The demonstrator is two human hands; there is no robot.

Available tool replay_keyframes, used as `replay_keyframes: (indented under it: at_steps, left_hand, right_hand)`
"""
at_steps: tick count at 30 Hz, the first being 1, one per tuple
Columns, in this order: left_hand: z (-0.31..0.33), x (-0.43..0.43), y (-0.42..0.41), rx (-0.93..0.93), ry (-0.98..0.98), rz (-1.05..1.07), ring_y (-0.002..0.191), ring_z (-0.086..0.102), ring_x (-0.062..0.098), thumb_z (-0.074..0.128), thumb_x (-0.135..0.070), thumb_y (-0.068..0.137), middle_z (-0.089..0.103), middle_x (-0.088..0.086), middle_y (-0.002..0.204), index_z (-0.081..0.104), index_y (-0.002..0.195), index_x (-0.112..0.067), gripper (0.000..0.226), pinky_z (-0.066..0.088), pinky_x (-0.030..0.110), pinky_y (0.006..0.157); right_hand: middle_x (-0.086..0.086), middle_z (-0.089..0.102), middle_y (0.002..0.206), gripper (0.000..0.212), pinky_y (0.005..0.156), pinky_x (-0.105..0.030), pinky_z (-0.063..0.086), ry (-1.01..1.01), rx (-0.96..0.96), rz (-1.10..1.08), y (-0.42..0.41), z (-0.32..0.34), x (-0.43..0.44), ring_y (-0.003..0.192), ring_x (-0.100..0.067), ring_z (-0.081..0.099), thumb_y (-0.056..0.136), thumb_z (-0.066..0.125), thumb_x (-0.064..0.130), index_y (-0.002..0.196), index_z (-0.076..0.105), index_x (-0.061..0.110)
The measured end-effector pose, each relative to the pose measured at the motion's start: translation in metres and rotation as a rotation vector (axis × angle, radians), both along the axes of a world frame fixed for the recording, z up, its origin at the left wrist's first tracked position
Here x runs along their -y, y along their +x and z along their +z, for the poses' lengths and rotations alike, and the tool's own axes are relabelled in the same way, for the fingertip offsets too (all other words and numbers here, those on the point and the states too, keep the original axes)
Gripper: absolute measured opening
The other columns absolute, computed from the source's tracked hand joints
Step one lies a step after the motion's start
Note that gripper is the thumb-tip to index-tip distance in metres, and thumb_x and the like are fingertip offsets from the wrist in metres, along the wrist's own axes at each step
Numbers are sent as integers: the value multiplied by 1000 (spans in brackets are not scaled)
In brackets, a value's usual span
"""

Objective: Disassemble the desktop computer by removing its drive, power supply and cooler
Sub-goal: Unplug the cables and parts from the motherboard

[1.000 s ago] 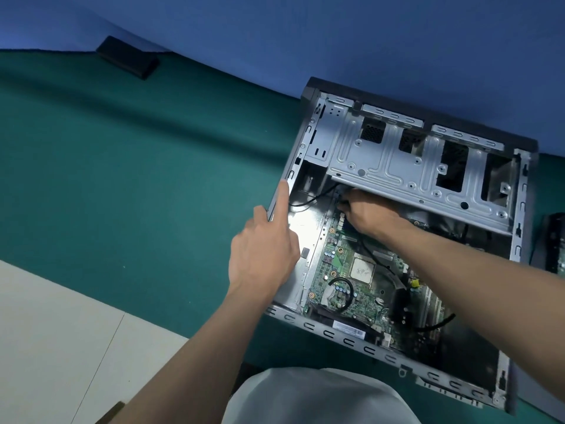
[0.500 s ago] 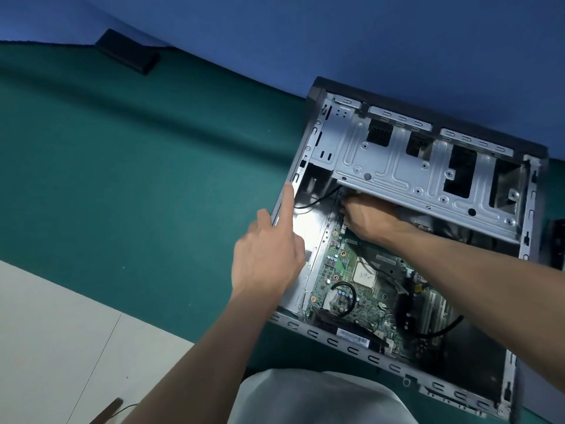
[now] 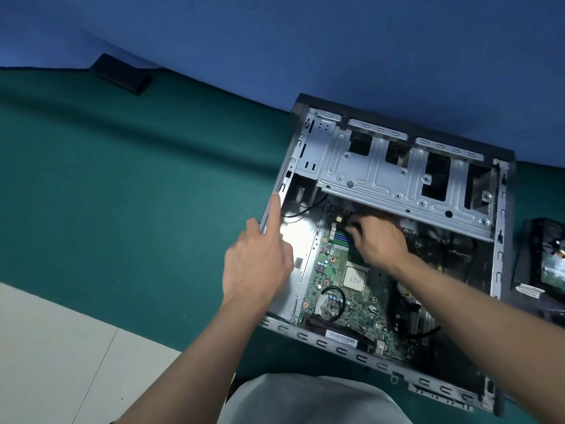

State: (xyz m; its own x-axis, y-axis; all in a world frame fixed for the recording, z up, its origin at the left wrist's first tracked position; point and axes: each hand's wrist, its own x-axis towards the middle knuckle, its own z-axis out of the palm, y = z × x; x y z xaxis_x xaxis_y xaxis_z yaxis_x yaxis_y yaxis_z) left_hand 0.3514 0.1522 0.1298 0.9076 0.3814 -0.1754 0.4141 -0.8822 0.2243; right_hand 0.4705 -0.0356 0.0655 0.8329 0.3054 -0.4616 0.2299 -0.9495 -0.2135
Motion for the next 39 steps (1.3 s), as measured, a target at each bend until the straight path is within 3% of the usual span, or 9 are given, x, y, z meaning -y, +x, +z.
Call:
replay_keyframes:
  at_steps: [3,7,12,16,19,23,28,33,39]
  left_hand:
    - [0,0,-1,15,14,-3,56,44,21,48,-30,91,40,5,82,-2,148,-29,76,34,32,48]
    - [-1,0,-1,19,30,-6,59,40,23,46,-31,91,36,3,85,-2,149,-31,75,32,33,53]
    - [0,1,-1,7,0,11,65,42,25,46,-28,92,41,4,91,-2,151,-32,76,35,36,59]
    - [1,2,-5,14,152,-112,109,51,34,56,-29,90,45,22,134,7,155,-14,82,46,43,87]
    - [1,9,0,10,260,-253,149,12,31,59,-33,91,4,18,162,1,155,-7,90,20,41,118]
    - [2,50,30,-14,209,-480,144,-23,20,38,-44,99,-24,7,158,-26,146,-20,83,-13,36,116]
    - [3,116,75,-47,48,-653,150,-9,20,16,-55,101,-6,1,164,-8,154,-34,62,-7,35,117]
    - [3,152,81,-178,90,-613,148,-13,34,-3,-68,88,-4,16,162,-5,155,-35,74,-6,45,120]
    - [12,156,80,-217,116,-602,148,-15,33,9,-66,93,-5,17,162,-6,155,-35,71,-9,43,119]
  right_hand:
    - [-3,63,86,15,64,-28,41,-77,178,71,-18,4,18,75,-22,59,96,47,19,98,62,17]
    - [-4,55,127,18,92,-37,36,-199,220,205,-39,9,45,113,-22,47,88,52,18,102,63,18]
    - [-6,53,134,21,97,-42,36,-319,173,112,-54,26,74,121,-25,45,79,52,18,91,69,16]
    - [-2,61,123,26,101,-39,40,-82,125,203,-73,33,86,112,-19,51,90,51,24,112,66,19]
    - [4,64,111,25,96,-32,41,111,271,195,-84,46,95,104,-15,52,95,49,28,111,67,19]
    - [2,68,93,11,82,-31,47,363,525,60,-90,73,106,88,-17,56,89,62,16,93,71,12]
    - [-3,67,87,10,80,-18,38,550,765,-395,-95,80,148,84,-15,54,87,61,9,88,70,4]
    - [-14,66,95,15,81,-39,48,389,426,-780,-109,33,206,87,-31,61,91,60,9,97,68,-1]
    - [-11,64,101,12,81,-44,53,223,56,-630,-116,1,208,91,-31,62,92,56,12,99,64,7]
